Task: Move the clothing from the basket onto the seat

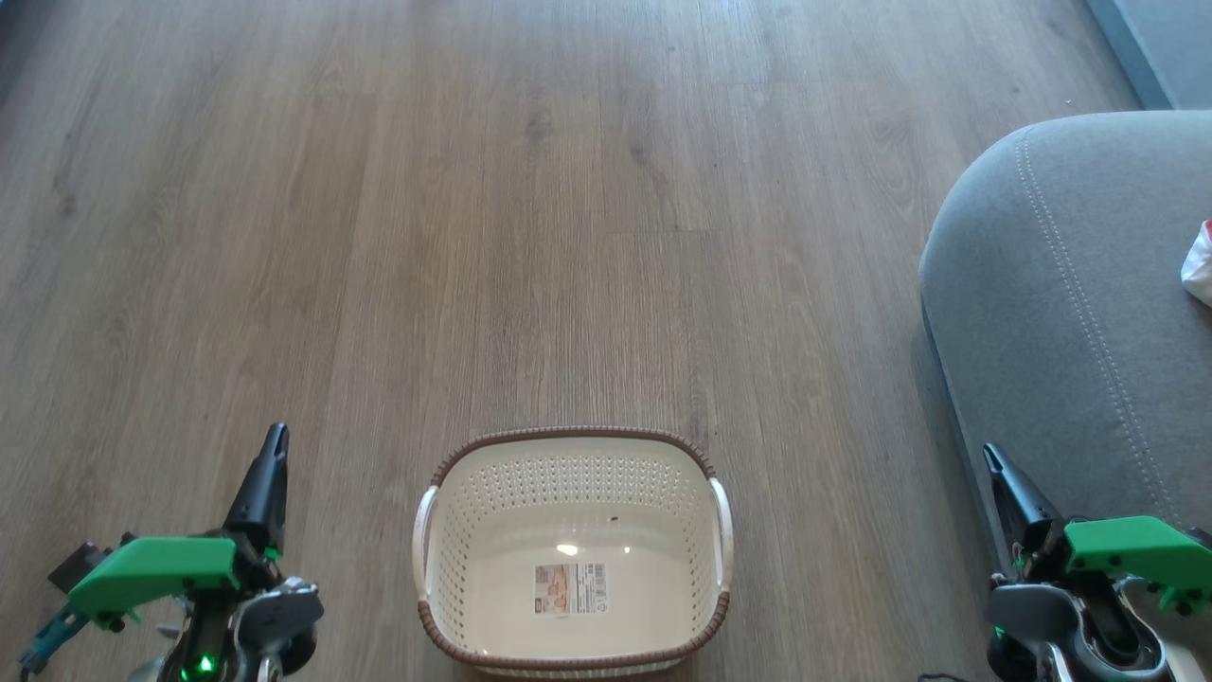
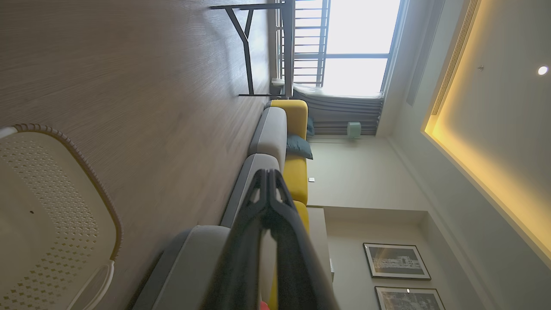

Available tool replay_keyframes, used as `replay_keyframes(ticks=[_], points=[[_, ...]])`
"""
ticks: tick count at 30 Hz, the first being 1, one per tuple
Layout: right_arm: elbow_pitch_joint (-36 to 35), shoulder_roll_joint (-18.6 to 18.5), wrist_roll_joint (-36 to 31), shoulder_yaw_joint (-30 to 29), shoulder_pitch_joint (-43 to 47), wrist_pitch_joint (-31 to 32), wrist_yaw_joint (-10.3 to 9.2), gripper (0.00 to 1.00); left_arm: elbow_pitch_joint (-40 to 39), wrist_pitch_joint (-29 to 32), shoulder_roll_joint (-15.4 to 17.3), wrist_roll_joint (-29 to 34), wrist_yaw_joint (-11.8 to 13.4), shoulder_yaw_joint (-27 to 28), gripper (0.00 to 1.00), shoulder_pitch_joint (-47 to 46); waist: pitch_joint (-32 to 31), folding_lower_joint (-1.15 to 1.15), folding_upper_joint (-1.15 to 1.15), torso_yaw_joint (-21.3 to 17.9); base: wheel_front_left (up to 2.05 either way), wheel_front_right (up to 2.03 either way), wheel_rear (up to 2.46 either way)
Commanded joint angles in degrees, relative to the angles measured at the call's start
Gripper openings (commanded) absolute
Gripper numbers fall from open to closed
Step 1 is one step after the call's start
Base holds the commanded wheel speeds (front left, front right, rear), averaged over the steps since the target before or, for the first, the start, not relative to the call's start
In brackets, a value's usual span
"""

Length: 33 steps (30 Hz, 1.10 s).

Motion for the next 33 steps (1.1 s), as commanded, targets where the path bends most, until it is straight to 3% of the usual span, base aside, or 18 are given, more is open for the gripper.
replay_keyframes(ticks=[1,33], points=[[-2.33,-0.4,0.31,0.95,-2.99,0.44,0.4,0.0,-2.02,0.42,0.47,-0.22,-0.38,2.08,0.0,-3.26,0.0,0.0,0.0,0.0,0.0,0.0,0.0],[-2.33,-0.4,0.33,0.96,-2.99,0.43,0.4,0.0,-2.02,0.42,0.47,-0.23,-0.38,2.07,0.0,-3.26,0.0,0.0,0.0,0.0,0.0,0.0,0.0]])
